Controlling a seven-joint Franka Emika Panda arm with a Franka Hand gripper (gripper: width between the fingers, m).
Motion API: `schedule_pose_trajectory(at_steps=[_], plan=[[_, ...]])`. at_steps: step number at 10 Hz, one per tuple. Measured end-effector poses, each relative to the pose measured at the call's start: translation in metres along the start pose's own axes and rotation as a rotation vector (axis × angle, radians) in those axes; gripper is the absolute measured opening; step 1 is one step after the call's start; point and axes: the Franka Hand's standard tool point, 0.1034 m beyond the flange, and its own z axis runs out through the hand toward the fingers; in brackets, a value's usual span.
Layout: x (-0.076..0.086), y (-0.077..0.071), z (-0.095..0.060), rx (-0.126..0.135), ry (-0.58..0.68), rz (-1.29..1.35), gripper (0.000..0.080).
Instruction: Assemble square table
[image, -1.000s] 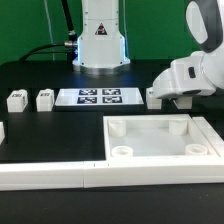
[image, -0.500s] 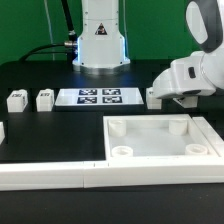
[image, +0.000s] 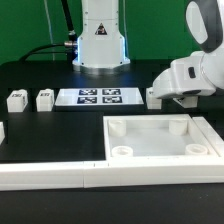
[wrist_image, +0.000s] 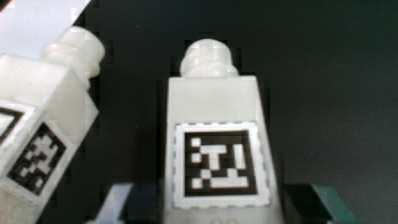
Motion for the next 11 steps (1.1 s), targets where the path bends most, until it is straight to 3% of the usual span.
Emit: schedule_pose_trajectory(at_steps=[3, 5, 6, 7, 11], plan=[[-0.032, 0.021, -0.076, 0.01, 0.088, -0.03, 0.029], [-0.064, 0.043, -0.109, 0.018, 0.098, -0.018, 0.029], [-0.068, 0.044, -0.121, 0.016, 0.208, -0.01, 0.029], [-0.077, 0.043, -0.118, 0.017, 0.276, 0.007, 0.029], [-0.071, 0.048, -0.133, 0.015, 0.529, 0.004, 0.029]])
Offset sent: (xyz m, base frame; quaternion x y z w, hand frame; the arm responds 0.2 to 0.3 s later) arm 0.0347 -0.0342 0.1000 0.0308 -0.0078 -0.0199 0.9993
